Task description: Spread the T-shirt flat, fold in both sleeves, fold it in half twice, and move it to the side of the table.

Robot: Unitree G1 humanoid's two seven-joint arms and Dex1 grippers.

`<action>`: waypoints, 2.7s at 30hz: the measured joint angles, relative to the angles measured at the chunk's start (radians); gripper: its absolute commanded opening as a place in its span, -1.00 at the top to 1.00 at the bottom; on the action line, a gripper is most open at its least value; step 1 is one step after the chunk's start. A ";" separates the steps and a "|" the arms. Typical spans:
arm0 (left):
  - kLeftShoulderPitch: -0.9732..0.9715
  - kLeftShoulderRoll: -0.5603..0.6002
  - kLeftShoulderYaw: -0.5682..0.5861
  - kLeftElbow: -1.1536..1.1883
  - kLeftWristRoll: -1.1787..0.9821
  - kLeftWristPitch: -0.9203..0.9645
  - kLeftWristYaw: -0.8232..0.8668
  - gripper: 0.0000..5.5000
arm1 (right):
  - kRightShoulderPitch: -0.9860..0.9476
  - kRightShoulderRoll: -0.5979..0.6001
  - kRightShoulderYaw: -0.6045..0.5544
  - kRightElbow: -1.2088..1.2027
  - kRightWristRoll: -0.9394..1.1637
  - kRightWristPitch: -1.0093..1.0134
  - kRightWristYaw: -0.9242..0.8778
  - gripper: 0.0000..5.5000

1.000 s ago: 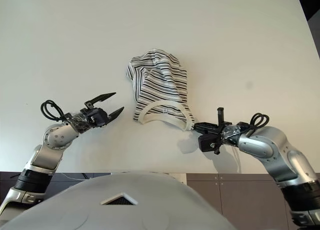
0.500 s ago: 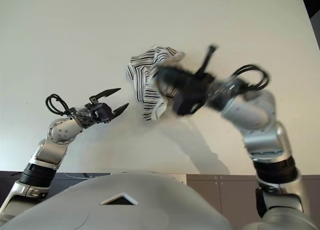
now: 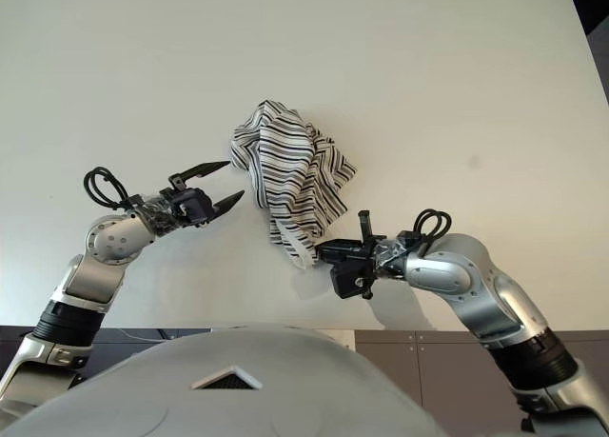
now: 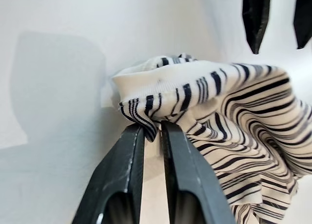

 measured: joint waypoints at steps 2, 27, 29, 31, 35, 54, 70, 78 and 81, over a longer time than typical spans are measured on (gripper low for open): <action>0.001 0.004 0.000 -0.001 0.000 0.000 -0.001 0.00 | 0.026 -0.001 -0.047 -0.023 0.090 0.038 0.006 0.74; -0.007 0.010 -0.076 -0.017 0.020 -0.005 -0.036 0.00 | -0.111 0.008 -0.137 0.565 0.015 -0.142 -0.221 0.74; -0.004 0.011 -0.076 -0.014 0.028 -0.005 -0.035 0.00 | -0.083 -0.042 -0.183 0.591 0.024 -0.132 -0.221 0.74; 0.009 0.012 -0.076 -0.013 0.043 -0.004 -0.020 0.00 | -0.078 -0.061 -0.198 0.598 0.039 -0.124 -0.212 0.74; 0.040 0.023 -0.076 0.003 0.070 -0.005 -0.001 0.00 | -0.068 -0.102 -0.216 0.606 0.042 -0.105 -0.195 0.74; 0.075 0.031 -0.046 -0.007 0.078 0.002 0.048 0.00 | 0.146 -0.148 -0.355 0.634 -0.164 -0.665 -0.373 0.29; 0.050 0.039 -0.044 0.007 0.068 -0.003 0.002 0.00 | 0.025 -0.112 -0.222 0.754 -0.469 -0.733 -0.801 0.29; 0.021 0.054 -0.044 0.034 0.058 -0.026 -0.026 0.00 | -0.024 -0.119 -0.113 0.794 -0.620 -0.701 -1.088 0.29; 0.020 0.057 -0.044 0.035 0.057 -0.036 -0.038 0.00 | -0.028 -0.138 -0.073 0.794 -0.656 -0.677 -1.172 0.29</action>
